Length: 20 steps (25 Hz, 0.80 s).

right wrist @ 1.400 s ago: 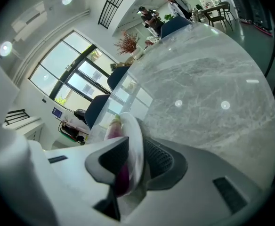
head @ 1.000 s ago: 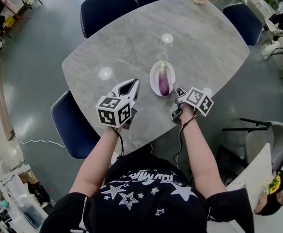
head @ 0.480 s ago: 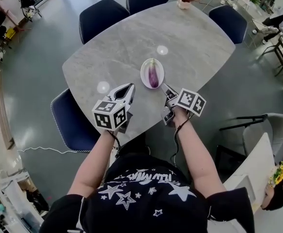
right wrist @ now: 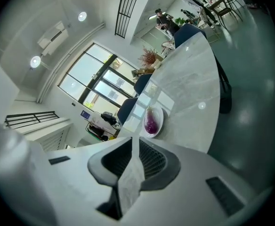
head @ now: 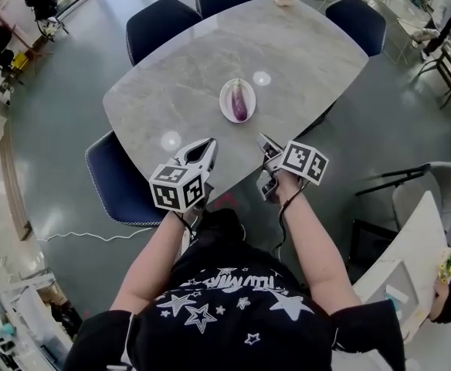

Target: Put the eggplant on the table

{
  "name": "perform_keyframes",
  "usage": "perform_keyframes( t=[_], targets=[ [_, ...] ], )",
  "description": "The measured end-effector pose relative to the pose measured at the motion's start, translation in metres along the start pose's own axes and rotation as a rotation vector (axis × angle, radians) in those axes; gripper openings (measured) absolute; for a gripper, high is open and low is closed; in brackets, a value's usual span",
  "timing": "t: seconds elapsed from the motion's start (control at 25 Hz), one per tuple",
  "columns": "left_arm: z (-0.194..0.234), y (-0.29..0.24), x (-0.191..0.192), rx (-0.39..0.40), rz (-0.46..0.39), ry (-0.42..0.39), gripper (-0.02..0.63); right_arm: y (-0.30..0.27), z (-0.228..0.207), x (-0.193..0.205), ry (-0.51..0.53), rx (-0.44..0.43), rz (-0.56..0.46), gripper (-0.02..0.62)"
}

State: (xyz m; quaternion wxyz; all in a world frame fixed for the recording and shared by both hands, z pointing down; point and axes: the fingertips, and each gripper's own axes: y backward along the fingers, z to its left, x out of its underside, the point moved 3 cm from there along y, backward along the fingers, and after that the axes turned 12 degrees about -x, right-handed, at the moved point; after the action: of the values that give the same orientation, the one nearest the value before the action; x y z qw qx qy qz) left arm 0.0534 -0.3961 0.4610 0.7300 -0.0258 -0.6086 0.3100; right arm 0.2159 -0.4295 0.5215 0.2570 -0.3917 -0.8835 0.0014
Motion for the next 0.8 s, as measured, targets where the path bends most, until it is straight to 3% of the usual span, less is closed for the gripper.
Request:
perform_keyframes(
  t=[0.52,0.8],
  targets=[
    [-0.009,0.011,0.006,0.018,0.01,-0.032,0.006,0.012,0.006,0.01,0.001,-0.024,-0.022,0.052],
    [0.009,0.054,0.032,0.011,0.021,-0.009,0.006,0.019,0.018,0.055,-0.019,-0.012,-0.018,0.052]
  ],
)
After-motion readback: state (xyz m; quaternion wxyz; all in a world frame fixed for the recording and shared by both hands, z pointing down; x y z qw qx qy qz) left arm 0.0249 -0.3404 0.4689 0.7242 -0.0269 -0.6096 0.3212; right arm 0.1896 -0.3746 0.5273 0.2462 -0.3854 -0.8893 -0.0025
